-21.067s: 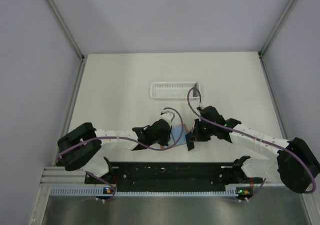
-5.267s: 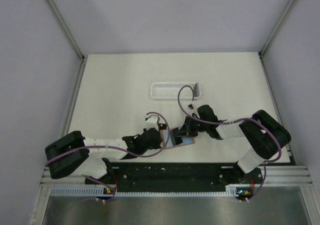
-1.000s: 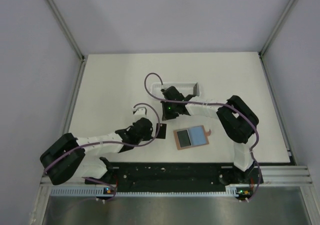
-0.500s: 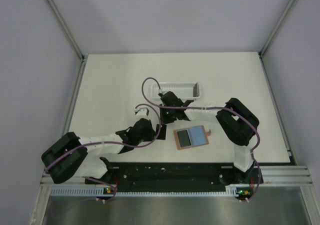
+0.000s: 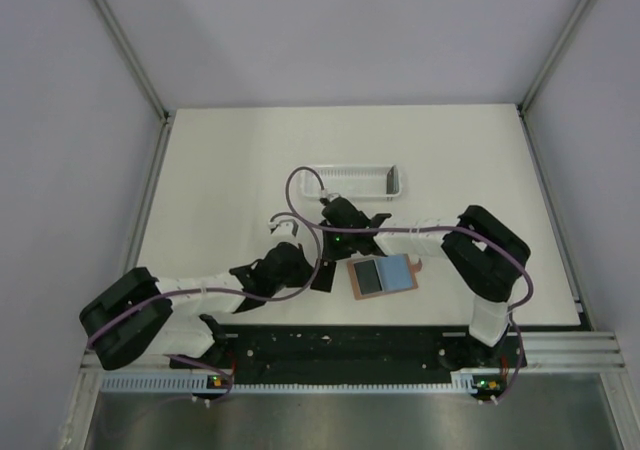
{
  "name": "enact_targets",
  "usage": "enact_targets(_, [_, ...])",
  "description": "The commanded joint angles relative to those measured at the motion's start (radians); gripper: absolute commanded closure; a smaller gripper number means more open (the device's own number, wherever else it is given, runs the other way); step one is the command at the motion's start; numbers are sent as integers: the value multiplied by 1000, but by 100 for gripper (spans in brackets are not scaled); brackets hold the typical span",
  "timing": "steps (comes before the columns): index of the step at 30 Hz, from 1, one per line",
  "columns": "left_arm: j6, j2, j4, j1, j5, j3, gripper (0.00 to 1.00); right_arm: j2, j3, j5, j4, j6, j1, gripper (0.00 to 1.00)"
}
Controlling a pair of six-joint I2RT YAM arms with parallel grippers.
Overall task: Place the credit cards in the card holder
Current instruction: Pick up the credit card from the center of the board.
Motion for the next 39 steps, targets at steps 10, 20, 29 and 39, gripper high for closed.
enact_targets(10, [-92,-56,-60,-113,16,-88,100,-55,-128,36,-50,69,64,100])
enact_targets(20, [-197,-55,-106,-231,-59,-96,100,-136,-208,131,-101,142,126,100])
enact_targets(29, [-211,-50,-106,-246,-68,-105,100,-230,-277,199,-175,179,156,100])
enact_targets(39, [-217,-20,-100,-277,-64,-83,100,-276,-298,221,-216,225,199,100])
